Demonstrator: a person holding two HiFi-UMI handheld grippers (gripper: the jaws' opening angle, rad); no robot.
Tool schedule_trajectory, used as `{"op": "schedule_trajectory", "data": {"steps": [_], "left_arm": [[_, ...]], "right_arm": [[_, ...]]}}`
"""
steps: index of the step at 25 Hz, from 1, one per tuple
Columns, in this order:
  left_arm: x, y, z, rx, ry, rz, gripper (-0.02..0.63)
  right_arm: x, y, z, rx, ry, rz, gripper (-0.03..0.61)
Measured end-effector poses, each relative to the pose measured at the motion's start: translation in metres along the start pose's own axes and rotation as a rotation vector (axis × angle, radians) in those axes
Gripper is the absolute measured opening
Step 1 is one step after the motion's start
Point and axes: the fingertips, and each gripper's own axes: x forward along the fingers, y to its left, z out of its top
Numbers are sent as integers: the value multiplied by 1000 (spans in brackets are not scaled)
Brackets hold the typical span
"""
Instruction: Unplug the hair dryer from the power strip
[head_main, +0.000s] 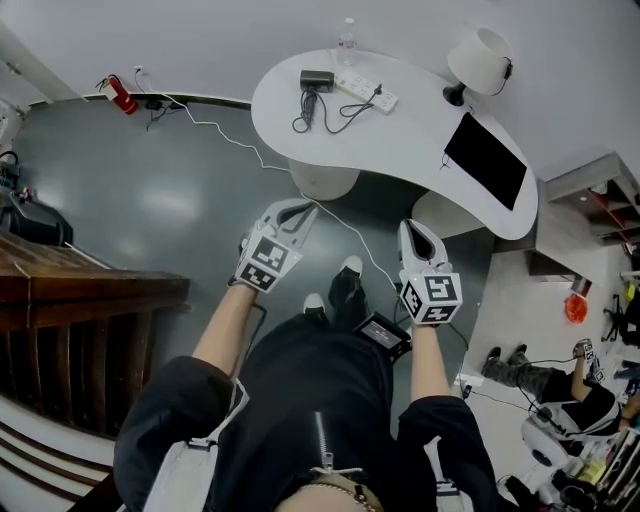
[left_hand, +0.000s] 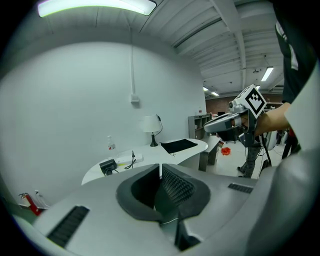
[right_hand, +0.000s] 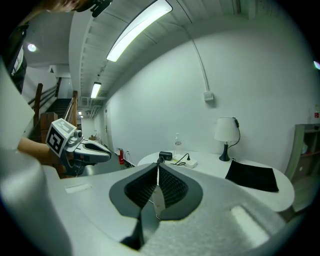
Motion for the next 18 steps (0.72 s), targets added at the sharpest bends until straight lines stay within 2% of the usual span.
{"op": "schedule_trajectory", "data": {"steps": [9, 18], "left_arm": [[55, 16, 6, 3, 19, -22, 23], [116, 56, 28, -14, 38, 3, 23]], "right_arm": [[40, -47, 1, 13, 12, -11, 5], [103, -100, 32, 7, 10, 23, 3]]}}
